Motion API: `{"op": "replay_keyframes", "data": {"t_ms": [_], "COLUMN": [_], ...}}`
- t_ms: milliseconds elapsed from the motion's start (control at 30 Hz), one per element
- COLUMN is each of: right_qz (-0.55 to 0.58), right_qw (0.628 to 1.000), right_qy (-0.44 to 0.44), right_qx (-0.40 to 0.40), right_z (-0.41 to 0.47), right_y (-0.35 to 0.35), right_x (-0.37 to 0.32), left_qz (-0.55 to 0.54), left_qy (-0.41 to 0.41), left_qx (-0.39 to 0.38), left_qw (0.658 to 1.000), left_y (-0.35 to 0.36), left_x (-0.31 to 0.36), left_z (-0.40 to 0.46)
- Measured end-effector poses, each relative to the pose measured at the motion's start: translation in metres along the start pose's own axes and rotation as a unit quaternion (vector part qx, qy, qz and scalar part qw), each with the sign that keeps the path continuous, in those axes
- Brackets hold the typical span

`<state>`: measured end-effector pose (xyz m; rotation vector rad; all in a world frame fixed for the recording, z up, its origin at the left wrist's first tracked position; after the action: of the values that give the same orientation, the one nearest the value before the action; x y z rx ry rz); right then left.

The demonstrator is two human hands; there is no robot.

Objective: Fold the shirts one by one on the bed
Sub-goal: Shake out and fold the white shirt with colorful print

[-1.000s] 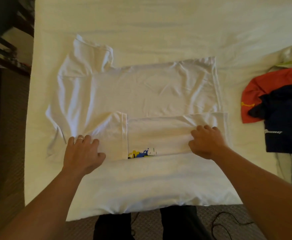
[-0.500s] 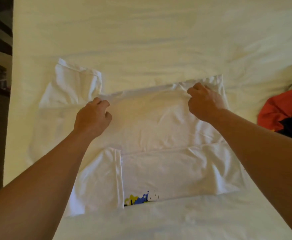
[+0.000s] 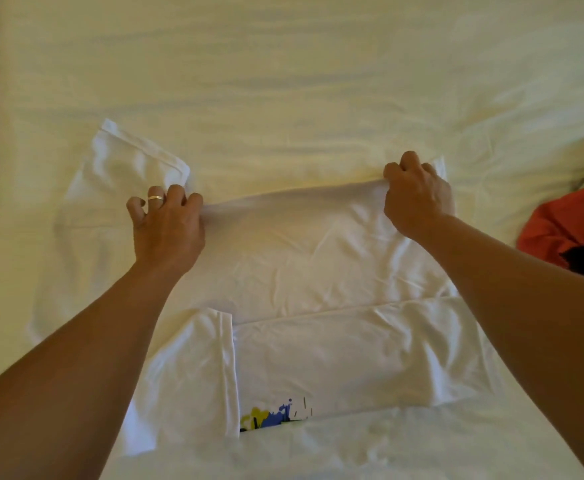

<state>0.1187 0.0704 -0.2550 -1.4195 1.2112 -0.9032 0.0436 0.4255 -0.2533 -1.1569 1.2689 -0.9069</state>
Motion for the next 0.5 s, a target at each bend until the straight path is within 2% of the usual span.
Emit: {"op": "replay_keyframes", "data": {"t_ms": [333, 500], "right_qz": [0.036, 0.023], "right_qw": [0.996, 0.997], "right_qy": [0.079, 0.073], "right_qx": [0.029, 0.003], "right_z": [-0.116, -0.168], "right_y": [0.004, 0.014], "right_x": [0.013, 0.02], "left_qz": [-0.001, -0.004], "left_qy": [0.006, 0.032], "left_qx": [0.105, 0.159], "left_qw": [0.994, 0.987], "left_y": [-0.027, -0.027], "left_x": [-0.005, 0.0], "left_z": [-0.11, -0.162]}}
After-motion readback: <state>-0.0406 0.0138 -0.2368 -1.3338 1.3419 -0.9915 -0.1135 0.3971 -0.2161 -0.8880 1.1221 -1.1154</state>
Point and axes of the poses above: each hand's wrist, its own z-axis towards the middle knuckle, its own y-axis out of the palm, x = y × z, the point moved 4 cm from there along z, towards the middle knuckle, and after that the axes turned 5 degrees about -y, right-handed, at the moved point
